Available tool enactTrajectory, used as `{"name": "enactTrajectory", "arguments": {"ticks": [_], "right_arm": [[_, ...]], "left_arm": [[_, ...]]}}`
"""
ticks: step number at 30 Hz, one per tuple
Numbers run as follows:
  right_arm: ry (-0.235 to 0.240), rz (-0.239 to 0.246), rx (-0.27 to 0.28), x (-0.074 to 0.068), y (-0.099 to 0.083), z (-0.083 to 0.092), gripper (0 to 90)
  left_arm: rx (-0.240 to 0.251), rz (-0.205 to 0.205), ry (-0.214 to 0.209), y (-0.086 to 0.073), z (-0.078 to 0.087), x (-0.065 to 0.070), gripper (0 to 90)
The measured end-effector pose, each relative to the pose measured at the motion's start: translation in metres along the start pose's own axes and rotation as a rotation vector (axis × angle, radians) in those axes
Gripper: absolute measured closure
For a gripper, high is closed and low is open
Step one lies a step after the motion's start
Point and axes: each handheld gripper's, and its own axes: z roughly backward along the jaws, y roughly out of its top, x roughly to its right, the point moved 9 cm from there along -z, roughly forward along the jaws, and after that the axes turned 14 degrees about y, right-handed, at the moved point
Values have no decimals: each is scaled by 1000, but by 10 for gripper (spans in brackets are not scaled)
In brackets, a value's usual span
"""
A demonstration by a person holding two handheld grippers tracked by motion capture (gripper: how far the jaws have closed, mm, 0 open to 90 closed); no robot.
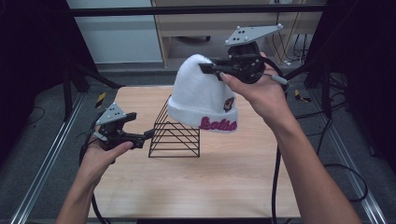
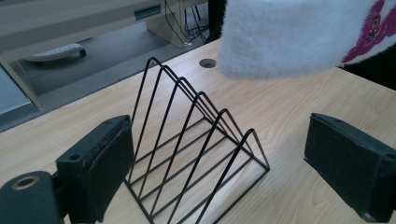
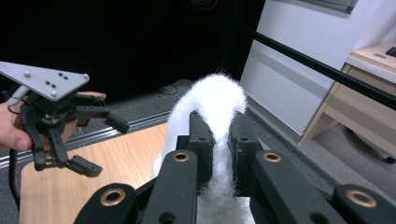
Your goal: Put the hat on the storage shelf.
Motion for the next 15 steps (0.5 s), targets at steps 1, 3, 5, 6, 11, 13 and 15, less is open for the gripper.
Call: {"name": "enactTrajectory", "arguments": {"ticks": [1, 3, 5, 6, 11, 13, 15], "right_arm": [[3, 3, 4, 0, 2, -2, 830], [11, 4, 6, -2, 4, -5, 830], [21, 9, 4, -4, 7, -11, 830], [25, 12, 4, -5, 9, -14, 830], [39, 16, 3, -8, 14, -21, 830], [48, 23, 1, -10, 17, -26, 829], [48, 23, 0, -10, 18, -27, 829]], "left_arm": [[-1, 0, -5, 0, -1, 1, 81], [0, 3, -15, 0, -2, 1, 87], [3, 8, -19, 2, -5, 1, 99], [3, 8, -19, 2, -5, 1, 103], [9, 28, -27, 6, -6, 2, 122], [6, 25, -26, 7, -7, 2, 142], [-2, 22, -23, 8, -9, 0, 145]]}}
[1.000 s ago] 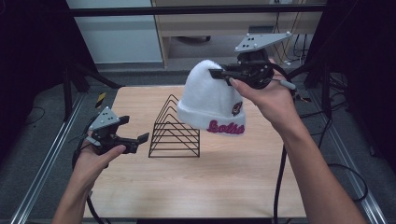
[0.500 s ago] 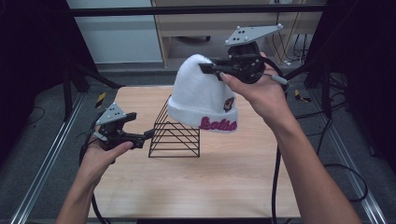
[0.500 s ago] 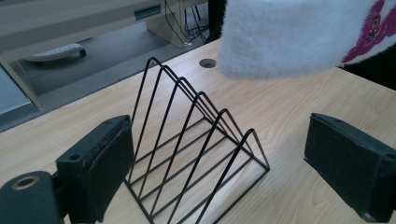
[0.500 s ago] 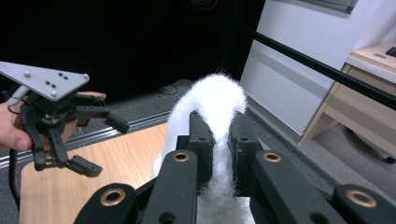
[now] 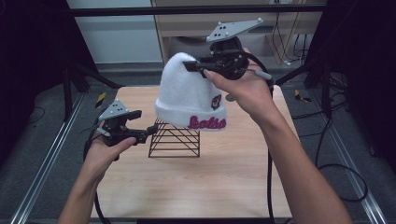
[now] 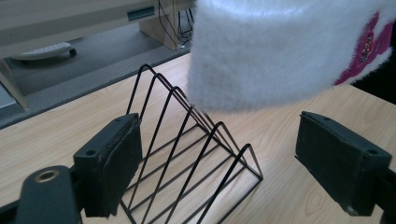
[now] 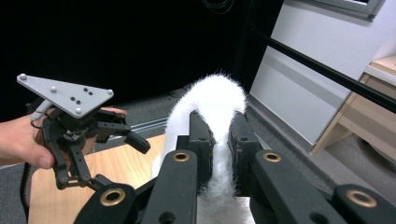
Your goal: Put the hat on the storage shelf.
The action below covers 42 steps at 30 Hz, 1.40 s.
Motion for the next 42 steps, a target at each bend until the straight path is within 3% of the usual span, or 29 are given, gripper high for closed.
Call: {"name": "enactTrajectory", "arguments": {"ticks": [9, 26, 42], "right_arm": [[26, -4, 0, 0, 6, -16, 829], [76, 3, 1, -3, 14, -39, 829], [116, 4, -3, -7, 13, -59, 829]], "left_arm": [[-13, 26, -2, 1, -8, -7, 164], [-15, 11, 12, 1, -10, -15, 202], [-18, 41, 42, -2, -8, -34, 201]]}}
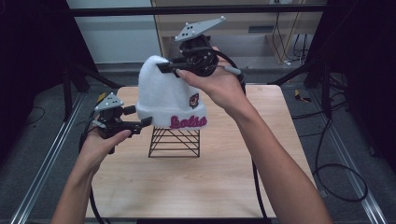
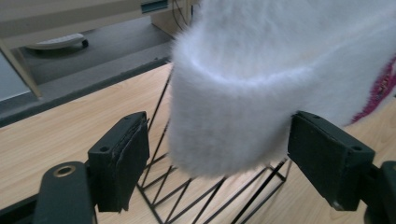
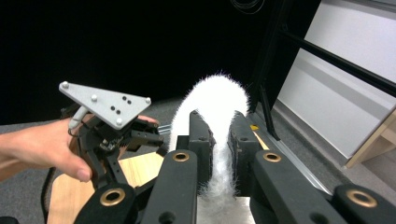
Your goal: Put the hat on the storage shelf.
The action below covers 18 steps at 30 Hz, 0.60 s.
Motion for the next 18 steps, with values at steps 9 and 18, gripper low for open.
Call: {"name": "enactTrajectory", "arguments": {"ticks": [9, 18], "right_arm": [[22, 4, 0, -3, 2, -11, 829], [34, 3, -1, -4, 1, -18, 829]], "left_arm": [[-16, 8, -16, -3, -4, -5, 158], [-21, 5, -47, -3, -8, -2, 232]]}}
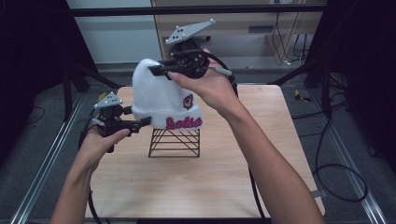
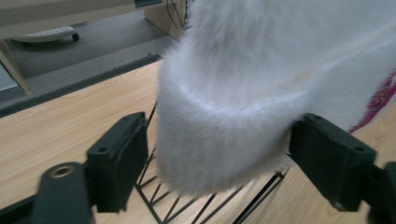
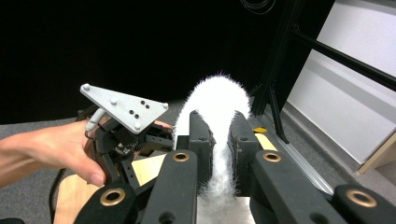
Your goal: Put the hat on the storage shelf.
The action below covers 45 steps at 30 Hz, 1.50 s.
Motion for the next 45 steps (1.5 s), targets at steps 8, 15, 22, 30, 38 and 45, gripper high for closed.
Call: {"name": "enactTrajectory", "arguments": {"ticks": [8, 15, 22, 30, 38, 45], "right_arm": [[3, 0, -7, 1, -2, -5, 830], [-9, -4, -8, 6, -3, -3, 830], [-42, -9, -3, 16, -4, 2, 829], [-80, -16, -1, 29, -9, 11, 829], [-106, -23, 8, 35, -9, 24, 828], [-101, -34, -3, 35, -20, 23, 829]], "left_arm": [[-1, 7, 25, 0, -1, -4, 583], [24, 0, 89, 3, 0, -4, 734], [61, 10, 159, 8, 2, -3, 734], [94, 12, 162, 15, 6, 6, 734], [113, -9, 165, 26, 5, 15, 731], [98, -7, 168, 18, 0, 15, 731]]}}
